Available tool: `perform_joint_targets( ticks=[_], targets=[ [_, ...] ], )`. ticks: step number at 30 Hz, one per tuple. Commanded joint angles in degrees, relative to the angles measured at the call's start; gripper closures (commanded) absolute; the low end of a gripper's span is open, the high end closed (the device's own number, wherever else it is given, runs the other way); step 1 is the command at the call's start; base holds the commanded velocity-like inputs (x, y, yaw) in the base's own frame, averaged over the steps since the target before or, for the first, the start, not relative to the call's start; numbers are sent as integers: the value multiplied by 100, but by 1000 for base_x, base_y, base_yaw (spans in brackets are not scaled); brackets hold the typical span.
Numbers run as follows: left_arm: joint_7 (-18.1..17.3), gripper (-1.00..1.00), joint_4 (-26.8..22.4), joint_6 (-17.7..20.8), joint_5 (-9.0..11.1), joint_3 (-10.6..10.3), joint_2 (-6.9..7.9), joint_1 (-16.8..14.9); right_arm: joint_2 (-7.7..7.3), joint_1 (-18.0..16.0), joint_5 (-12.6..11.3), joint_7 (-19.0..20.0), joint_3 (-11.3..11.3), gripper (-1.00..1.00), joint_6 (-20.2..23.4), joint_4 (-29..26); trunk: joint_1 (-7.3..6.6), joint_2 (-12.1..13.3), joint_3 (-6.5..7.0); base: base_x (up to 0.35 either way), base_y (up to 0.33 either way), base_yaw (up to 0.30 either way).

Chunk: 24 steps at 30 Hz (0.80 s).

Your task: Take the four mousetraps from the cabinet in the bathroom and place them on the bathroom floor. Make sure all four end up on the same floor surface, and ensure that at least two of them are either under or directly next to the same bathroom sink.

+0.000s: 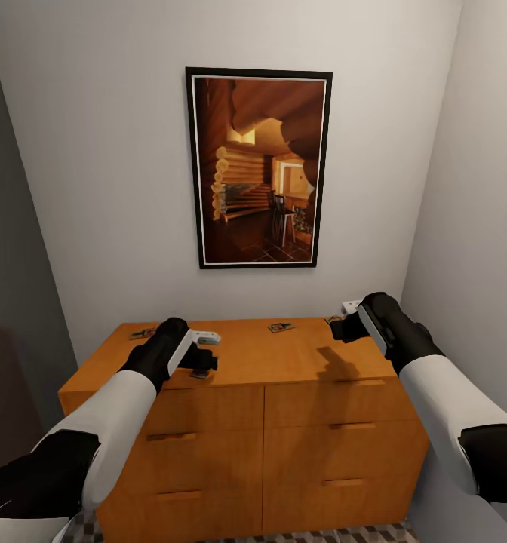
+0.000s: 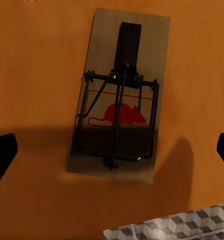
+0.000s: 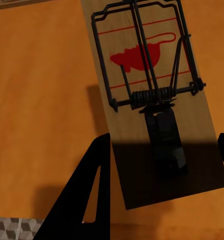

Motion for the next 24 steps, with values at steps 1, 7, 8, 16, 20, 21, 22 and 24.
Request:
perform_joint_targets(
  ticks=[1,7,8,16,20,21,22,24],
  targets=[
    [0,-100,-13,22,16,-20,2,-4,-8,-5,-50,-22,28,100,21,-5,0,-4,-7,0,0,0],
    [0,-100,-44,21,13,-24,-6,-4,-8,-5,-51,-22,28,100,21,30,0,-4,-7,0,0,0],
    [0,-100,-46,21,13,-25,-11,-4,-8,-5,-50,-22,28,100,21,56,0,-4,-7,0,0,0],
    [0,-100,-32,21,10,-28,-34,-4,-8,-5,-31,-14,28,100,21,382,0,-4,-7,0,0,0],
    [4,-100,-4,21,11,-28,-35,-18,-8,-5,-33,-13,28,100,21,429,0,-4,-7,0,0,0],
    [6,-100,22,21,16,-28,-34,-58,-8,-5,-33,-13,28,100,21,437,0,-4,-7,0,0,0],
    [5,-100,37,21,21,-28,-33,-90,-8,-5,-33,-13,28,100,21,440,0,-4,-7,0,0,0],
    [3,-100,72,21,28,-28,-31,-157,-8,-5,-34,-13,28,100,21,444,0,-4,-7,0,0,0]
  ],
)
